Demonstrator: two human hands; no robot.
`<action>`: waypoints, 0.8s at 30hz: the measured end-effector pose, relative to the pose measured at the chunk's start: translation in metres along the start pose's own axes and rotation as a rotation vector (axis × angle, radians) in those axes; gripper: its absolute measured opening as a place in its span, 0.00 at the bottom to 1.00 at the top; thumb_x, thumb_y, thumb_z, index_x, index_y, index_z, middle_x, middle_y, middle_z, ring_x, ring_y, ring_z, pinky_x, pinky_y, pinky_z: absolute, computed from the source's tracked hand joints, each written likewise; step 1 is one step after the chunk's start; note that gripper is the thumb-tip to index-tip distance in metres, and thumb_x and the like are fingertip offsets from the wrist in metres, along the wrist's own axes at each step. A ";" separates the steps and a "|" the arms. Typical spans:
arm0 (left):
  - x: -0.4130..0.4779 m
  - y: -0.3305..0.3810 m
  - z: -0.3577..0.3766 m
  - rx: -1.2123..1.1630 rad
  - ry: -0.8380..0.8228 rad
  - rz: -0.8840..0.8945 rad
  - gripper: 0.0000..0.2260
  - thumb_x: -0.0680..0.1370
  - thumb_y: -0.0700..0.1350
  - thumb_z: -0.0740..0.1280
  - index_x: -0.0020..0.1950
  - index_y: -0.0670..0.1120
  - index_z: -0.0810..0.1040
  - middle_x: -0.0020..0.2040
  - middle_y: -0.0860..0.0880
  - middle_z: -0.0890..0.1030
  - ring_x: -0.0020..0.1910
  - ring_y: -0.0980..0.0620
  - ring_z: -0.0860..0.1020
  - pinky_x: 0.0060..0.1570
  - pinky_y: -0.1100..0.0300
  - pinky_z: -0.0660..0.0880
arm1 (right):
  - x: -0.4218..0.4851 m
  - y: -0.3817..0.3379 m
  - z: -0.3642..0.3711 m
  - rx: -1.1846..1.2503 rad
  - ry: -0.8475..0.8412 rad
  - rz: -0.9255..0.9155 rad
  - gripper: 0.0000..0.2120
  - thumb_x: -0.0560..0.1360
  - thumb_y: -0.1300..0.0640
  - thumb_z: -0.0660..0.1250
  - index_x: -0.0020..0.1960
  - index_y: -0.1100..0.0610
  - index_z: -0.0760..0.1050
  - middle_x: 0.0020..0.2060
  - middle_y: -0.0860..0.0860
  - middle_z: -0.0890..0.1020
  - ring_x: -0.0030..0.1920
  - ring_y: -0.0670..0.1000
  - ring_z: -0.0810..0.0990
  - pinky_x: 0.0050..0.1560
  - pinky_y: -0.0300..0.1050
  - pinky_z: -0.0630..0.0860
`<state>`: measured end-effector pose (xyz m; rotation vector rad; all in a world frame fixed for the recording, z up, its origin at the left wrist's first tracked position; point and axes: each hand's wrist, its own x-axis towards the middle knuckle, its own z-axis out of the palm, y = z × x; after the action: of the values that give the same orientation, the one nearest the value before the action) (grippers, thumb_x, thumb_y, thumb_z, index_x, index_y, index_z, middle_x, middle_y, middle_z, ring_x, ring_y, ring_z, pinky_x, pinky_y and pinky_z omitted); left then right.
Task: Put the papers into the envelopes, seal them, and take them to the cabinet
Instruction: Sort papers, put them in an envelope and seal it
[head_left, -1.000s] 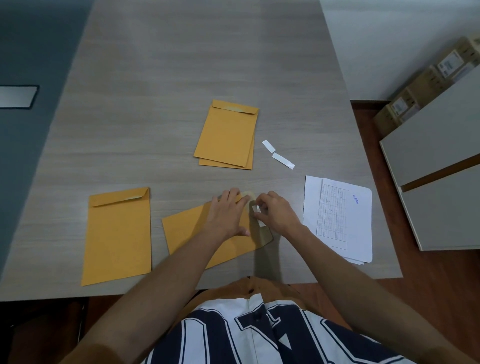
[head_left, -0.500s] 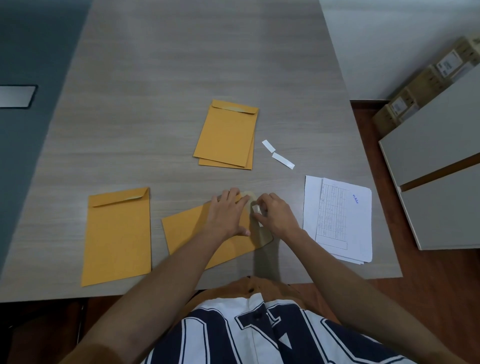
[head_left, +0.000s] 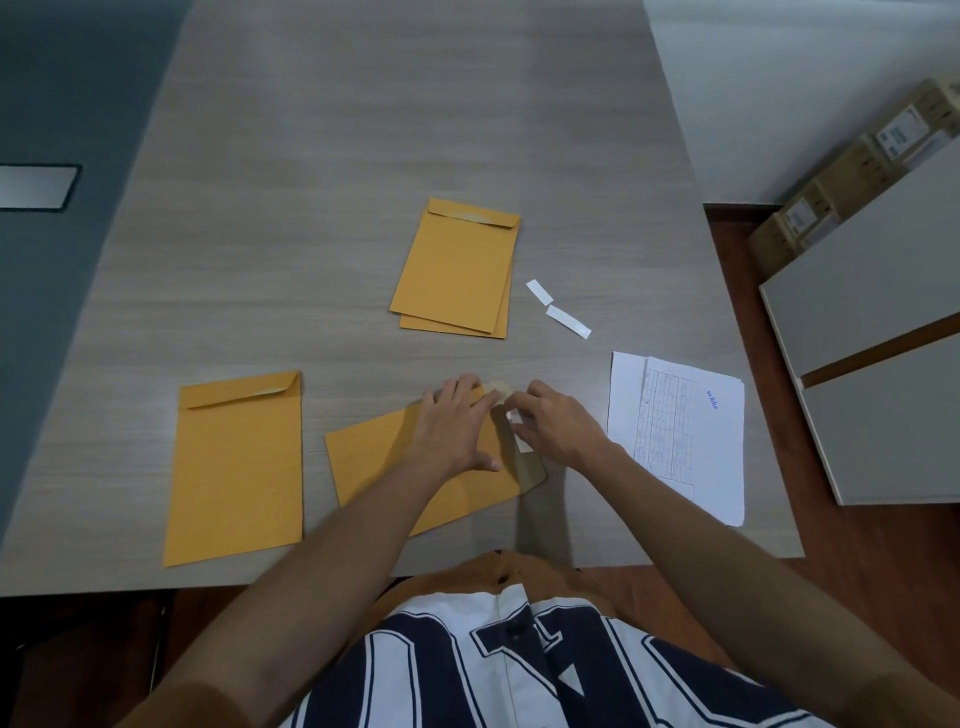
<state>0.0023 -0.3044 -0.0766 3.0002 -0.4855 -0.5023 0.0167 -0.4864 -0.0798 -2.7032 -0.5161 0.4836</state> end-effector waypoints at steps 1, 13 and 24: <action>0.000 0.000 0.000 0.001 0.001 -0.001 0.44 0.66 0.69 0.72 0.76 0.57 0.59 0.72 0.48 0.61 0.69 0.46 0.62 0.64 0.48 0.65 | 0.000 0.000 0.000 0.001 0.000 -0.005 0.14 0.79 0.49 0.64 0.64 0.50 0.74 0.52 0.51 0.73 0.44 0.50 0.75 0.47 0.44 0.76; -0.002 -0.002 -0.002 -0.028 0.000 -0.008 0.45 0.65 0.70 0.72 0.77 0.58 0.59 0.73 0.49 0.60 0.70 0.46 0.62 0.65 0.49 0.64 | 0.000 0.003 -0.004 -0.060 -0.053 -0.056 0.13 0.80 0.47 0.62 0.62 0.51 0.73 0.53 0.51 0.72 0.41 0.48 0.72 0.46 0.45 0.77; -0.002 -0.003 -0.001 -0.051 -0.008 -0.014 0.45 0.66 0.68 0.72 0.77 0.59 0.58 0.74 0.49 0.59 0.71 0.46 0.60 0.67 0.48 0.62 | -0.003 0.003 -0.003 -0.038 -0.034 -0.060 0.17 0.80 0.47 0.62 0.67 0.49 0.70 0.54 0.51 0.72 0.44 0.48 0.73 0.47 0.43 0.76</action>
<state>0.0014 -0.3012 -0.0757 2.9564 -0.4449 -0.5195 0.0158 -0.4909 -0.0769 -2.7111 -0.6201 0.5091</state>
